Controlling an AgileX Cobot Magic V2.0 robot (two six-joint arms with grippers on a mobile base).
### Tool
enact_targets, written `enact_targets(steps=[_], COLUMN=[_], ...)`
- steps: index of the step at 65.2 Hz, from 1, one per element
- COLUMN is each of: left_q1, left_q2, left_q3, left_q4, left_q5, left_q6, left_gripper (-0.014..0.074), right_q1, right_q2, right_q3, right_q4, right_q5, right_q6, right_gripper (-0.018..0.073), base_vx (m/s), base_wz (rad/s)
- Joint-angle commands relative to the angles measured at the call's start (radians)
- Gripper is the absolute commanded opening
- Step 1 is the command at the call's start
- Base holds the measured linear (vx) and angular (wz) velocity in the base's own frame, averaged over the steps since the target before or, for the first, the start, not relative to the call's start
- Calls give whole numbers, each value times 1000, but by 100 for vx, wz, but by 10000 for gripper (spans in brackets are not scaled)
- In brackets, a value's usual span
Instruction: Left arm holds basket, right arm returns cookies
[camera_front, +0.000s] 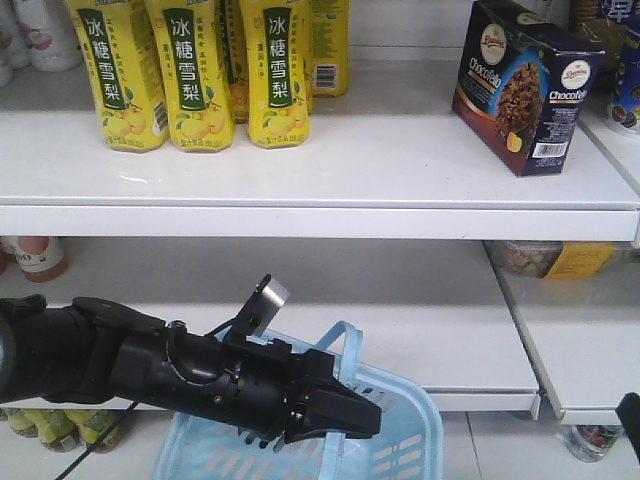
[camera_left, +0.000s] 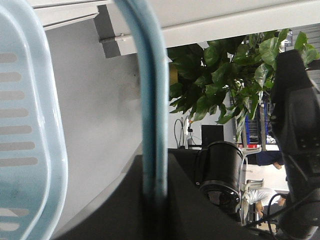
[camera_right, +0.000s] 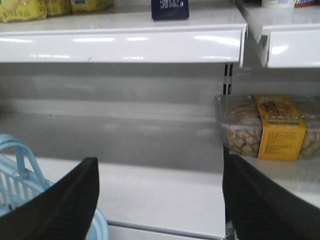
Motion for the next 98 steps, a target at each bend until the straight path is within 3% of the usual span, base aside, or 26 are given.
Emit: enact_targets(steps=[1,12,28,80,90,98], left_q1=[1,1,1,-20,-38,-67], left_q2=[-47,-47,-47,-52,-131,-242], left_q3=[-22,-22,-22,-22,2,87], left_q4=[-57,-57,-57,-49,-26,-26], left_q5=[42,42,42,43,67,19], left_q6=[22,22,22,22,24,25], left_gripper=[-6,-6,-6,-6,-6,-6], right_q1=[-3,-3,-3,-3,-3,-3], right_q2=[20,20,20,20,20,20], right_q3=[-28,-28,-28,-28,-28,-28], right_q4=[-1,-8,-6,-5,-5,-5], right_q5=[-105,-100,-102,-102,-102,-102], right_q6=[2,2,2,3,3,3], right_gripper=[508,427,-13,-9,-9,-9], base_vx=[0,0,0,0,0,0], base_wz=[0,0,0,0,0,0])
